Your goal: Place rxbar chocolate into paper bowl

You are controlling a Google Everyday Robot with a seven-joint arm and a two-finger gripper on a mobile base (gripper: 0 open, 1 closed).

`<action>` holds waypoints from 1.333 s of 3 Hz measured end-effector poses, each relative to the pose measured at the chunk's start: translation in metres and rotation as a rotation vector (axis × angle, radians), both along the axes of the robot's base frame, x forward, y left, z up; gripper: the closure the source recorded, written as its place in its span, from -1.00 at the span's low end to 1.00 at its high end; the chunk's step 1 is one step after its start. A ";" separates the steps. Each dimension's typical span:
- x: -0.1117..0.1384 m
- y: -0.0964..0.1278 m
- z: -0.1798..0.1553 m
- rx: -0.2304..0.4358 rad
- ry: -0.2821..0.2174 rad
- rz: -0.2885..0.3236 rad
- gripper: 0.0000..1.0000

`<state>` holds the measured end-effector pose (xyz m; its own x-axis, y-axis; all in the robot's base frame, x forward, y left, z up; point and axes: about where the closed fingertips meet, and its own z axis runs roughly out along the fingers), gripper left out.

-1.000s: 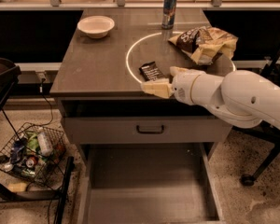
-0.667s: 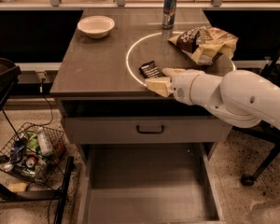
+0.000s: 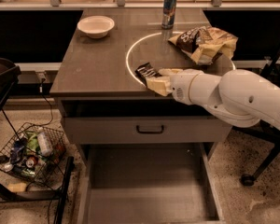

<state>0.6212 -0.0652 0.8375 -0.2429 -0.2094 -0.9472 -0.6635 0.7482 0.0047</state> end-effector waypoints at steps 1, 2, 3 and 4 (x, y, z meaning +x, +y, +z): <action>0.000 0.001 0.000 0.000 -0.001 0.002 1.00; 0.002 0.009 0.003 0.027 -0.002 0.009 1.00; 0.011 0.023 0.043 0.013 -0.046 0.049 1.00; 0.024 0.041 0.108 -0.037 -0.101 0.121 1.00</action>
Offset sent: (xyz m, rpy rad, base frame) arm 0.0055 0.0151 0.0058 0.0662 -0.0008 0.0119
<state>0.6451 -0.0242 0.9452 -0.1179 -0.2663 -0.9567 -0.7444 0.6613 -0.0923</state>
